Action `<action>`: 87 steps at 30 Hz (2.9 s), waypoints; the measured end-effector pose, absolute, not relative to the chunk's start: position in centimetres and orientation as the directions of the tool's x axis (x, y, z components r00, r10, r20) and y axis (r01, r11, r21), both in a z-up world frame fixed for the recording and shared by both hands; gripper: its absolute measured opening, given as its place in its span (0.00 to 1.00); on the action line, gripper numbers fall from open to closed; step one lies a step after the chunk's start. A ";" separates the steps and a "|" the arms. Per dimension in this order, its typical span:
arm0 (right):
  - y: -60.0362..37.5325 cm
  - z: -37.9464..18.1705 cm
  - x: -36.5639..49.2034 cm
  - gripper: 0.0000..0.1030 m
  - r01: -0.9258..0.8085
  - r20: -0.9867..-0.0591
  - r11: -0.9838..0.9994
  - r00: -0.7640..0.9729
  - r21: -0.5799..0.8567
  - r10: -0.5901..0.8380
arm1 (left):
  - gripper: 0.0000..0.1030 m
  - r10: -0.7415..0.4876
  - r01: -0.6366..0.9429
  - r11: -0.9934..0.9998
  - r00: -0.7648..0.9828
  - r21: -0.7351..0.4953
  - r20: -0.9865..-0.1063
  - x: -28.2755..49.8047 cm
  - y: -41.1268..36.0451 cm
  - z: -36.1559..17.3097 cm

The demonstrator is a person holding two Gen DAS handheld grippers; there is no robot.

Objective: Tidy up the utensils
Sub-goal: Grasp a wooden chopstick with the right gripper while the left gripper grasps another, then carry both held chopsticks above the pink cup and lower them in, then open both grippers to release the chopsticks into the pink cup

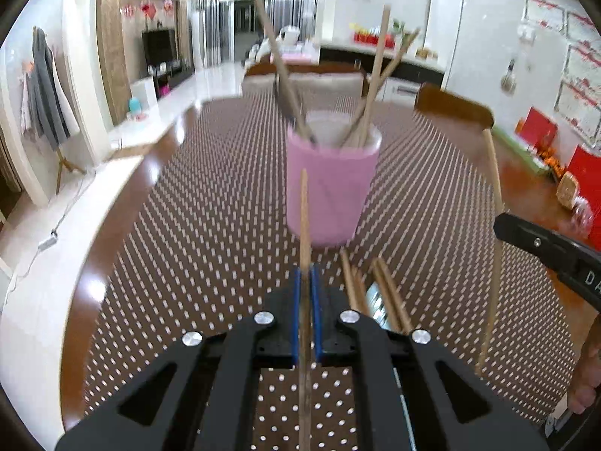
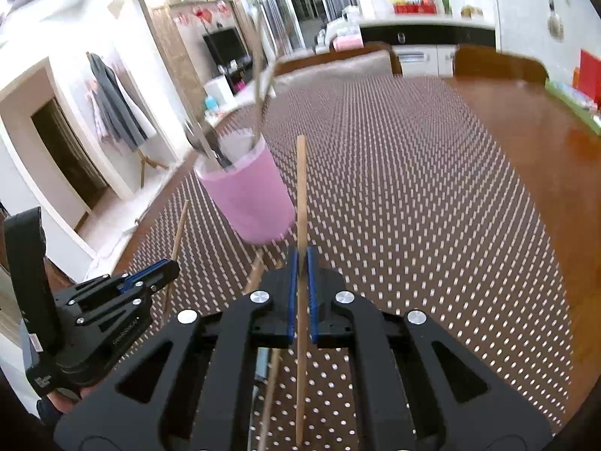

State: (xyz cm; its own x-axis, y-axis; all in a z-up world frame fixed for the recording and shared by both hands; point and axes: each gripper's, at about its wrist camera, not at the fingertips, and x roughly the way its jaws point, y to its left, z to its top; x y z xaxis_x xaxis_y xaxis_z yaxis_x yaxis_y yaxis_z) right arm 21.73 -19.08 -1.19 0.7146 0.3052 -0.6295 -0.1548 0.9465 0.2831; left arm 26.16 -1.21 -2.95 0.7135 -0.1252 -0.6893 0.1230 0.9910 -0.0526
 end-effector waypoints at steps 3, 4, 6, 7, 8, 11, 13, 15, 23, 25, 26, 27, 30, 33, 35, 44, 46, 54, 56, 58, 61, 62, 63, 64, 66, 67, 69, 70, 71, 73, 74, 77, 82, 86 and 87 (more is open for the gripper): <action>-18.9 1.1 21.5 0.05 -0.176 -0.588 0.942 0.744 0.285 0.317 | 0.06 -0.141 0.128 0.990 0.750 -0.068 -0.646 25.1 -1.2 -1.4; -18.7 1.7 21.6 0.05 -0.179 -0.578 0.943 0.752 0.281 0.315 | 0.06 -0.143 0.128 0.989 0.761 -0.070 -0.632 24.9 -1.3 -0.8; -18.3 2.8 21.2 0.05 -0.190 -0.557 0.943 0.769 0.272 0.315 | 0.06 -0.149 0.132 0.989 0.785 -0.074 -0.601 24.6 -1.1 0.8; -18.2 3.5 21.1 0.05 -0.190 -0.547 0.943 0.776 0.273 0.314 | 0.06 -0.153 0.135 0.988 0.793 -0.075 -0.590 24.6 -1.1 1.0; -18.2 4.0 21.2 0.05 -0.191 -0.540 0.943 0.781 0.272 0.314 | 0.06 -0.154 0.136 0.988 0.801 -0.076 -0.578 24.6 -1.0 1.5; -17.7 5.4 21.5 0.05 -0.196 -0.520 0.944 0.796 0.265 0.311 | 0.06 -0.161 0.140 0.987 0.824 -0.080 -0.543 24.5 -1.3 3.4; -17.5 6.3 21.6 0.05 -0.201 -0.503 0.942 0.805 0.268 0.315 | 0.06 -0.164 0.140 0.987 0.835 -0.085 -0.525 24.4 -1.6 4.1; -17.4 7.3 21.8 0.05 -0.201 -0.482 0.943 0.819 0.267 0.311 | 0.06 -0.162 0.138 0.987 0.848 -0.085 -0.504 24.6 -1.7 5.1; -17.0 10.3 23.2 0.05 -0.191 -0.429 0.949 0.857 0.250 0.285 | 0.06 -0.142 0.117 0.990 0.894 -0.084 -0.424 25.6 -2.2 8.2; -17.0 10.8 23.7 0.05 -0.188 -0.421 0.950 0.863 0.249 0.281 | 0.06 -0.139 0.112 0.990 0.903 -0.090 -0.407 26.0 -2.2 9.1; -16.9 11.1 24.0 0.05 -0.186 -0.415 0.950 0.866 0.250 0.279 | 0.06 -0.138 0.109 0.989 0.910 -0.097 -0.392 26.3 -2.1 9.8; -16.9 11.4 24.3 0.05 -0.182 -0.408 0.949 0.870 0.256 0.277 | 0.06 -0.137 0.105 0.989 0.914 -0.102 -0.381 26.4 -1.9 10.3; -16.9 12.0 25.2 0.05 -0.181 -0.393 0.946 0.876 0.271 0.280 | 0.06 -0.139 0.103 0.987 0.929 -0.122 -0.343 27.0 -1.6 11.9; -16.7 12.5 26.3 0.05 -0.178 -0.380 0.945 0.883 0.274 0.276 | 0.06 -0.130 0.097 0.988 0.939 -0.117 -0.317 27.9 -1.7 13.1; -16.6 12.7 26.8 0.05 -0.175 -0.373 0.947 0.888 0.269 0.270 | 0.06 -0.121 0.090 0.989 0.946 -0.116 -0.301 28.5 -1.9 13.8; -15.9 12.3 29.6 0.05 -0.174 -0.381 0.954 0.888 0.244 0.260 | 0.06 -0.132 0.103 0.986 0.960 -0.128 -0.246 30.0 -1.8 15.3; -15.6 11.5 30.4 0.05 -0.174 -0.399 0.955 0.879 0.240 0.260 | 0.06 -0.137 0.108 0.986 0.958 -0.128 -0.252 30.5 -2.0 14.9; -13.7 5.9 33.4 0.06 -0.195 -0.545 0.959 0.792 0.205 0.277 | 0.06 -0.109 0.086 0.993 0.923 -0.076 -0.369 32.9 -2.3 9.9; -13.6 4.3 33.9 0.06 -0.202 -0.583 0.955 0.758 0.215 0.292 | 0.06 -0.095 0.077 0.995 0.906 -0.060 -0.412 33.4 -2.2 8.2; -13.2 2.6 34.2 0.06 -0.215 -0.615 0.952 0.728 0.216 0.304 | 0.06 -0.091 0.078 0.996 0.885 -0.046 -0.456 34.0 -2.1 6.3; -13.0 1.7 33.8 0.07 -0.223 -0.610 0.959 0.740 0.177 0.285 | 0.09 -0.060 0.064 0.998 0.878 -0.007 -0.474 34.1 -1.7 4.4; -13.1 1.5 33.8 0.07 -0.229 -0.613 0.956 0.735 0.182 0.292 | 0.09 -0.050 0.059 0.998 0.873 0.004 -0.484 34.1 -1.5 4.0; -13.2 1.4 33.8 0.07 -0.236 -0.626 0.950 0.715 0.203 0.311 | 0.12 -0.048 0.058 0.998 0.867 0.006 -0.496 34.2 -1.3 3.7; -13.3 1.3 33.8 0.07 -0.239 -0.637 0.944 0.697 0.226 0.329 | 0.17 -0.049 0.058 0.998 0.861 0.003 -0.506 34.2 -1.2 3.5; -13.8 1.1 33.7 0.07 -0.231 -0.643 0.940 0.686 0.250 0.340 | 0.20 -0.047 0.050 0.999 0.856 -0.009 -0.515 34.3 -0.6 3.2; -13.8 1.2 33.5 0.07 -0.227 -0.642 0.942 0.689 0.249 0.336 | 0.20 -0.042 0.044 0.999 0.856 -0.009 -0.515 34.3 -0.3 3.2; -14.0 1.4 33.0 0.08 -0.223 -0.640 0.940 0.690 0.259 0.340 | 0.22 -0.040 0.041 0.999 0.856 -0.010 -0.515 34.0 0.1 3.2; -14.1 1.5 32.8 0.09 -0.225 -0.638 0.935 0.684 0.275 0.352 | 0.24 -0.039 0.040 0.999 0.857 -0.009 -0.514 33.9 0.2 3.2; -14.2 1.5 32.5 0.11 -0.229 -0.637 0.931 0.680 0.284 0.362 | 0.25 -0.036 0.038 0.999 0.858 -0.006 -0.513 33.7 0.4 3.2; -14.1 1.7 31.9 0.20 -0.233 -0.635 0.932 0.683 0.279 0.361 | 0.27 -0.033 0.037 0.999 0.859 -0.003 -0.511 33.4 0.3 3.4; -14.1 1.8 31.6 0.27 -0.232 -0.633 0.933 0.686 0.276 0.358 | 0.27 -0.032 0.035 0.999 0.859 -0.004 -0.511 33.2 0.4 3.4; -14.1 2.2 30.7 0.40 -0.234 -0.624 0.931 0.694 0.279 0.361 | 0.28 -0.035 0.036 0.999 0.861 -0.008 -0.508 32.5 0.3 3.7; -13.8 3.0 29.3 0.41 -0.238 -0.614 0.932 0.702 0.274 0.360 | 0.32 -0.037 0.036 0.999 0.867 -0.011 -0.497 31.2 0.3 4.4; -13.9 3.5 28.2 0.43 -0.237 -0.612 0.934 0.707 0.267 0.355 | 0.35 -0.038 0.039 0.999 0.872 -0.009 -0.488 29.9 0.4 4.6; -13.9 3.6 27.8 0.44 -0.238 -0.612 0.934 0.707 0.265 0.354 | 0.37 -0.039 0.040 0.999 0.873 -0.009 -0.487 29.6 0.4 4.7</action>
